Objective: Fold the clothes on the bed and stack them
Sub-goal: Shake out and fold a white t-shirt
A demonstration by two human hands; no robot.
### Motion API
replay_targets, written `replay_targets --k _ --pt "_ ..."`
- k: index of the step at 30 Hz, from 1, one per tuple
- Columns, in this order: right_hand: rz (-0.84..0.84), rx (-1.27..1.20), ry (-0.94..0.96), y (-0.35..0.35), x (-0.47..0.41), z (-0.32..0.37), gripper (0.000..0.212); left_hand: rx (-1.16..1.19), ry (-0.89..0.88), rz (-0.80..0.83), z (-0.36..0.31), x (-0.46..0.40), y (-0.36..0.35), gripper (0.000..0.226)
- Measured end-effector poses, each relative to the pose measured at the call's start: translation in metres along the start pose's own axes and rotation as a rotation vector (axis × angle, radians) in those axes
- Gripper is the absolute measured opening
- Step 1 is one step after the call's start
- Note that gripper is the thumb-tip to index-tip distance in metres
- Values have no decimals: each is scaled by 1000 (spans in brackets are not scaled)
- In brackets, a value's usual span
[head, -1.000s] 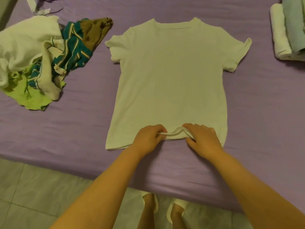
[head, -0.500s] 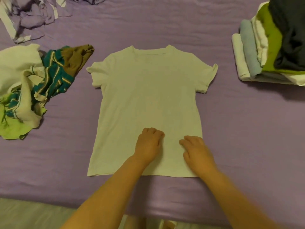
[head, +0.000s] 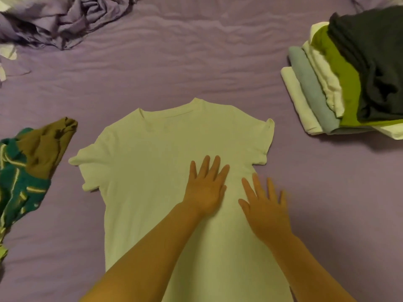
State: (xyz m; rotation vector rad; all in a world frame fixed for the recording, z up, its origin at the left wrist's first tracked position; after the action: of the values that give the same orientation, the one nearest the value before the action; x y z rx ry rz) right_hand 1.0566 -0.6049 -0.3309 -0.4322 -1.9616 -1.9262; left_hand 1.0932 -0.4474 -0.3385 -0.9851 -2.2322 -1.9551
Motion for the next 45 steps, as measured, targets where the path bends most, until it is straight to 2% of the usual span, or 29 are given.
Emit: replay_targets --k 2,5,9,12,16,20,23,27,29,31,34,36,38,42,45 --pt "37 -36 -66 3 -6 -8 69 -32 -16 13 9 -16 9 68" --pt "-124 -160 -27 28 -25 -7 69 -20 -36 21 11 -40 18 75" --pt "-276 -387 -114 64 -63 -20 38 -3 -40 11 8 -69 35 78" --pt "-240 -487 -195 78 -94 -32 57 -28 -38 18 10 -86 39 80" --pt "-189 -645 -422 82 -122 -32 72 -20 6 -3 18 -100 39 105" --pt "-259 -714 -345 84 -127 -23 42 -52 -1 27 30 -114 44 127" --pt "-255 -801 -277 94 -131 -17 39 -73 -28 36 38 -129 51 131" --pt "-291 -760 -241 102 -135 -10 37 -72 -50 5 51 -138 60 124" --pt "-255 -763 -170 101 -133 4 41 -77 -63 -43 59 -131 62 109" --pt "-182 -760 -42 100 -131 25 45 -71 -62 -161 67 -115 61 89" --pt "-101 -718 50 94 -128 47 43 -26 55 -300 83 -78 44 70" --pt "-153 -666 18 91 -129 49 38 7 150 -313 96 -51 27 67" --pt "-272 -548 -14 88 -133 49 41 4 195 -318 103 -27 15 66" --pt "-215 -134 75 57 -142 63 64 3 246 -322 109 1 3 66" --pt "-242 -3 109 42 -144 62 72 14 258 -303 113 11 0 67"
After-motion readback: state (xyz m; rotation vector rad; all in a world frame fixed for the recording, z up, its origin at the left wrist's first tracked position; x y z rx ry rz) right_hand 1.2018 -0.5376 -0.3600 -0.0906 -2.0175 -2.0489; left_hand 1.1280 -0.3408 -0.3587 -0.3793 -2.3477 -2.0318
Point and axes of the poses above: each hand's wrist, its own x-axis away from the middle knuckle, its own y-axis out of the back of the hand, z = x × y, the point moved 4 cm from there along -x, towards the middle knuckle, and after that the axes turned 6 degrees about -y, right-handed, at the moved point
